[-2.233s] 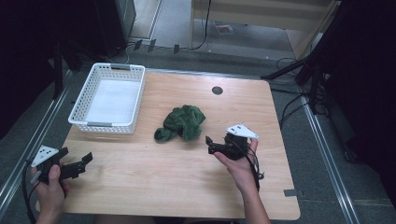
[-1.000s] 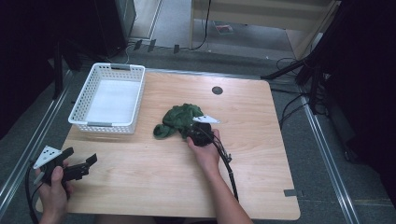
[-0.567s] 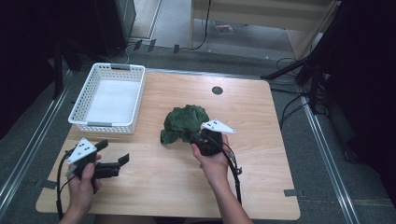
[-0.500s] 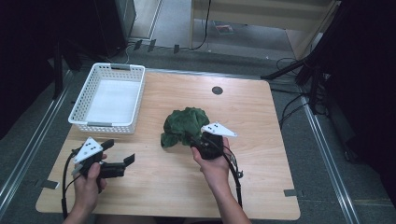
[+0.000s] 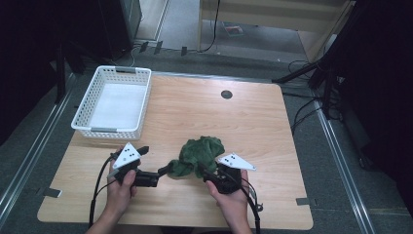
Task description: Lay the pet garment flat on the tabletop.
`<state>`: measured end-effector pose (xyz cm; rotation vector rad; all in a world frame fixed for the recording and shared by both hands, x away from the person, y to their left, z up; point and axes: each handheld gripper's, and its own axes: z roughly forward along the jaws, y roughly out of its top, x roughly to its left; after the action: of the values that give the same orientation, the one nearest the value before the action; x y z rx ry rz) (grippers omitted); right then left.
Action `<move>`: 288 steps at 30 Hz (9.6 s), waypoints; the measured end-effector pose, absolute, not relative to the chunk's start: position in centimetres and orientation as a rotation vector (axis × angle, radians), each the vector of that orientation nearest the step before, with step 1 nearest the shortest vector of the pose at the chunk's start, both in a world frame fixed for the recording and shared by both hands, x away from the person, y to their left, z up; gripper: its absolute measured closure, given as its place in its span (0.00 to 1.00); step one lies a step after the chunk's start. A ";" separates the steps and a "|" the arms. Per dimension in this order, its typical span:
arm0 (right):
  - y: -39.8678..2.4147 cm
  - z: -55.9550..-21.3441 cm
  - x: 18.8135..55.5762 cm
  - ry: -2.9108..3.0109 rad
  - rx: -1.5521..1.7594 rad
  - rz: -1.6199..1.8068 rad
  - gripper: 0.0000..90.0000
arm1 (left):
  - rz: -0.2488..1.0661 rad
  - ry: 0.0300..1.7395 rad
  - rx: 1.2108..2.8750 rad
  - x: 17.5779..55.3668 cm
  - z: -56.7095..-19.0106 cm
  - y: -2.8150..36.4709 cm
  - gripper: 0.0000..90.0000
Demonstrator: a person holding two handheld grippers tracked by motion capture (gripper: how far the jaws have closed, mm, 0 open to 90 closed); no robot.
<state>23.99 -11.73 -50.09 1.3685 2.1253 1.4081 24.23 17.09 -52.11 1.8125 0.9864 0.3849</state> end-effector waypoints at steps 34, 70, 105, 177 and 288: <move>-14.5 -48.2 30.3 2.035 1.387 1.441 0.46 | 0.227 0.996 2.074 25.0 -54.5 14.2 0.92; -15.8 -52.2 24.3 2.126 1.485 1.237 0.93 | 0.180 1.050 2.082 23.4 -54.5 16.1 0.91; -18.3 -53.1 32.0 2.082 1.594 1.184 0.93 | 0.163 1.251 1.987 33.8 -53.8 12.6 0.97; -18.1 -52.7 42.0 2.318 1.502 1.194 0.56 | 0.379 1.093 1.989 41.2 -52.6 10.6 0.67; -18.2 -54.4 25.1 2.282 1.275 1.096 0.94 | 0.215 1.111 1.929 25.7 -55.4 15.8 0.94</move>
<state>25.07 -18.20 -54.37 1.2753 2.2816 1.0958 25.74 15.81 -55.37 1.9294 1.1111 0.2152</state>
